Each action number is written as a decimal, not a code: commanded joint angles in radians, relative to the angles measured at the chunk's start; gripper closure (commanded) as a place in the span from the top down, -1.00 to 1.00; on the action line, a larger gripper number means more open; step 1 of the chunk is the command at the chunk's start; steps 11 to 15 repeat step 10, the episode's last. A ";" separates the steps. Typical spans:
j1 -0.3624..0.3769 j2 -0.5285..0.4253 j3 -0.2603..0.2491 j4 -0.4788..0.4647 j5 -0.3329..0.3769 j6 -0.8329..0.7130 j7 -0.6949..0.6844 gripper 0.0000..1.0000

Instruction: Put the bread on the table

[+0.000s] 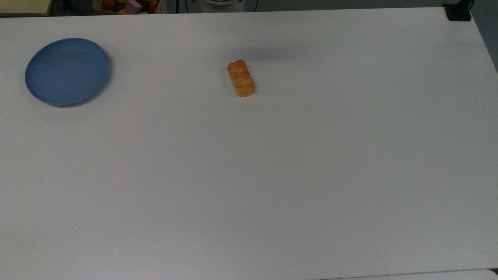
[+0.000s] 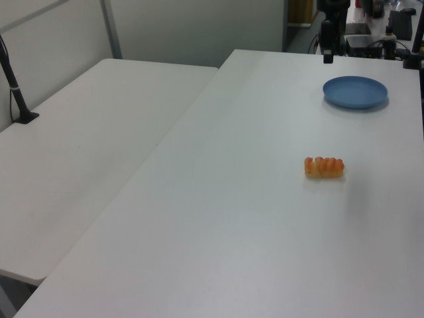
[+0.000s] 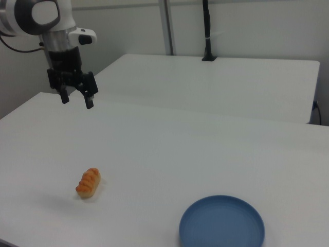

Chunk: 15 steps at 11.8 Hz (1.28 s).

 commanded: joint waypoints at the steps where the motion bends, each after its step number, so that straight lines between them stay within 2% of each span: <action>1: 0.022 -0.005 -0.030 -0.007 0.007 0.121 -0.012 1.00; 4: 0.045 -0.005 -0.067 -0.020 0.011 0.173 -0.113 1.00; 7: 0.096 -0.006 -0.095 -0.022 0.010 0.169 -0.116 1.00; 15: 0.099 -0.008 -0.095 -0.030 0.010 0.166 -0.118 1.00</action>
